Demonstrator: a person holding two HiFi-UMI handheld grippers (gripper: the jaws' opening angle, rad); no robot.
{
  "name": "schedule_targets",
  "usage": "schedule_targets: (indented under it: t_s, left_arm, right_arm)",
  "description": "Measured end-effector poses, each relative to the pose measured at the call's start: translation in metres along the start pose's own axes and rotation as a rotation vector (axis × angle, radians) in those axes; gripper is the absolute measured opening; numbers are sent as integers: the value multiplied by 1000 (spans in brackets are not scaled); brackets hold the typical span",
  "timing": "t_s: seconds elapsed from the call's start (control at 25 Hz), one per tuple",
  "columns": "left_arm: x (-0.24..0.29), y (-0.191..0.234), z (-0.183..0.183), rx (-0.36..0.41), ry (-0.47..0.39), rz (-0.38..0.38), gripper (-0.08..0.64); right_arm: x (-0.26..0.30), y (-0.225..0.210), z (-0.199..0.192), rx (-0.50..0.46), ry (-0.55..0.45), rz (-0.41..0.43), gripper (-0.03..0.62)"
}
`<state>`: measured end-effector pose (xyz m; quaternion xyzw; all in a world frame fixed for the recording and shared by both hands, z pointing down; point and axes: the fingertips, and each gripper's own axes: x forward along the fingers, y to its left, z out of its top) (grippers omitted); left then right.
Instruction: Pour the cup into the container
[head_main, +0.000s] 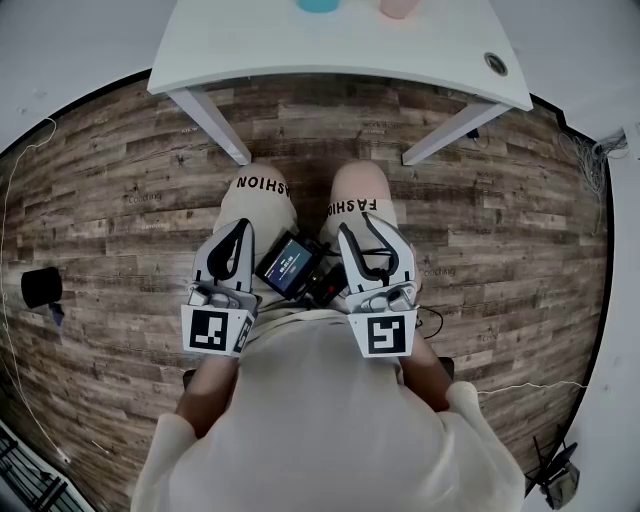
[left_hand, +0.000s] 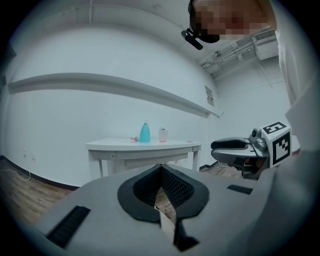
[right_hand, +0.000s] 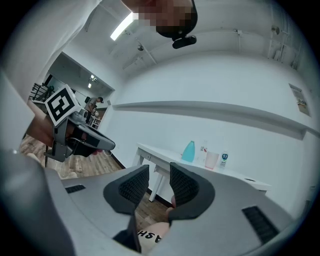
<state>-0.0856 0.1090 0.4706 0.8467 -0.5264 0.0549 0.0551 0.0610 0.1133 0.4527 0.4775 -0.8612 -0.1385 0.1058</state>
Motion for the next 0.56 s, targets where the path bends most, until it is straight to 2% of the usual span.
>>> schedule_targets:
  t_s: [0.24, 0.56]
  left_arm:
    - [4, 1, -3, -1, 13, 0, 11]
    - [35, -6, -9, -23, 27, -27, 11]
  right_arm:
    - [2, -7, -2, 49, -18, -18, 126]
    - [17, -30, -16, 114, -35, 4, 126]
